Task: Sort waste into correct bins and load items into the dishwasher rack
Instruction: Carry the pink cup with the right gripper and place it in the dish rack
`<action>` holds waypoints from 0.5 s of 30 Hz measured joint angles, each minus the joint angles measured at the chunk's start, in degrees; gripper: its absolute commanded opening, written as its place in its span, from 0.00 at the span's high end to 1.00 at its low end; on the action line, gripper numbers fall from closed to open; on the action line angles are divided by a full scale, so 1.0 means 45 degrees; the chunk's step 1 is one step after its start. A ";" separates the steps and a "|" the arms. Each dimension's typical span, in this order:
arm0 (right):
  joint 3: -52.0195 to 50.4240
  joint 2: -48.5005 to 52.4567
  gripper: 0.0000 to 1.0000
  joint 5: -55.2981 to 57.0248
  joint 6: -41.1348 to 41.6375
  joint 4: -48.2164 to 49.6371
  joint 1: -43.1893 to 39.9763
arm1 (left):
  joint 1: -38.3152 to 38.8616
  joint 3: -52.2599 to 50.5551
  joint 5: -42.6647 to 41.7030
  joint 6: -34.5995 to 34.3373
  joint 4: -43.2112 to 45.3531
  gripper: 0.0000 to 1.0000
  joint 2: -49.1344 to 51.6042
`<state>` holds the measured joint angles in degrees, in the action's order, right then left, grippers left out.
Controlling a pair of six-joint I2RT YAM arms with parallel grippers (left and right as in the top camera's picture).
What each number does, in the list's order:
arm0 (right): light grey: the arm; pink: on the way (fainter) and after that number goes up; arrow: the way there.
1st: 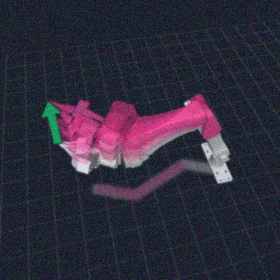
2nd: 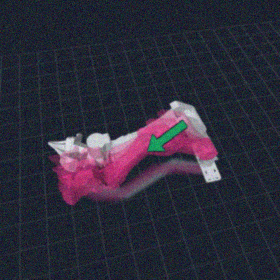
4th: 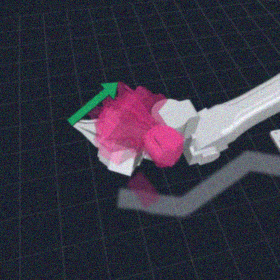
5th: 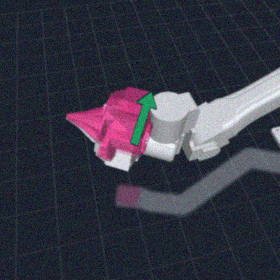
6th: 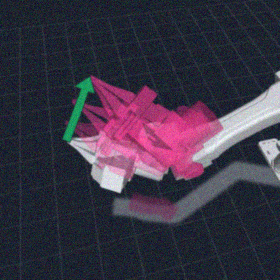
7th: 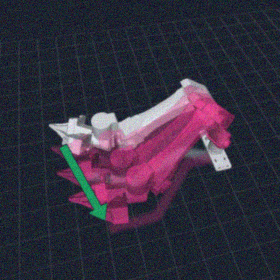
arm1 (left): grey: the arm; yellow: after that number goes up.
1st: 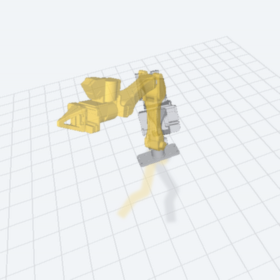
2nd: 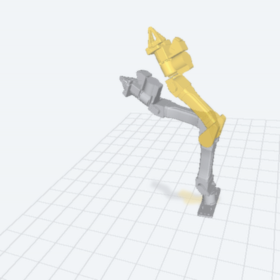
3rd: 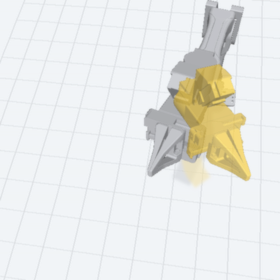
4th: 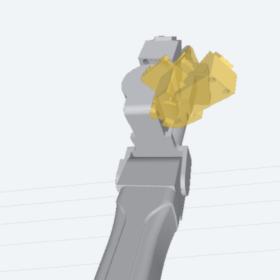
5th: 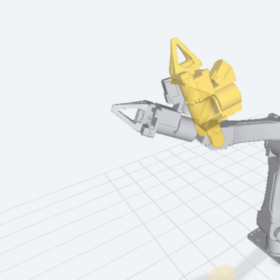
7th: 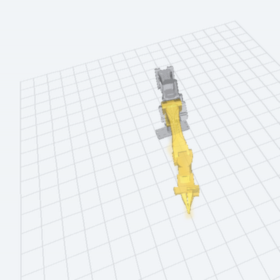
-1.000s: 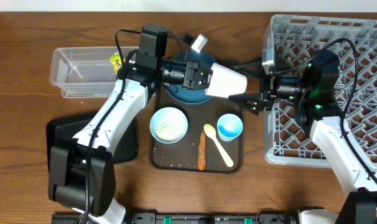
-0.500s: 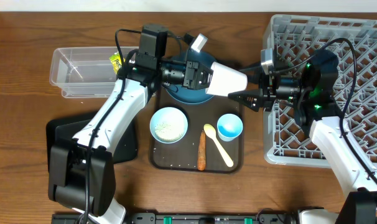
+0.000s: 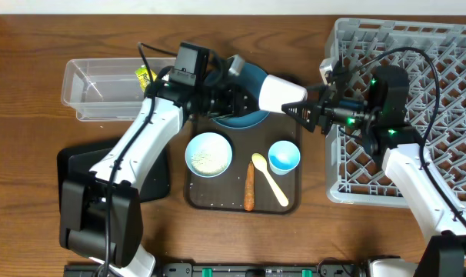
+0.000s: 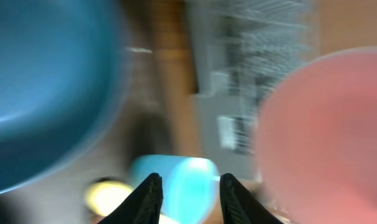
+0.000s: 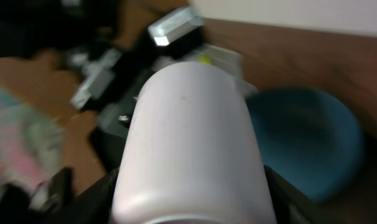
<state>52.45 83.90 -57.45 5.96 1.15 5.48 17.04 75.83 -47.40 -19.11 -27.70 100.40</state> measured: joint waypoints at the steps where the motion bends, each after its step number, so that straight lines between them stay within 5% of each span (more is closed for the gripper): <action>1: 0.0005 0.0000 0.99 0.0559 0.0015 -0.0325 -0.0015 | -0.0146 0.0000 0.0631 0.0272 -0.0296 0.66 -0.0005; 8: 0.0136 -0.0612 0.99 0.3784 0.0117 -0.2681 -0.0588 | -0.1185 -0.0010 0.3861 0.1418 -0.1948 0.65 -0.1219; 15: 0.2919 -0.2074 0.99 0.7679 -0.0209 -0.7878 -0.1982 | -0.1515 -0.0010 0.6470 0.1695 -0.3118 0.65 -0.2793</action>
<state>65.58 74.56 -22.90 5.02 -34.30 -3.44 10.22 75.79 -18.28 -11.49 -41.74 87.83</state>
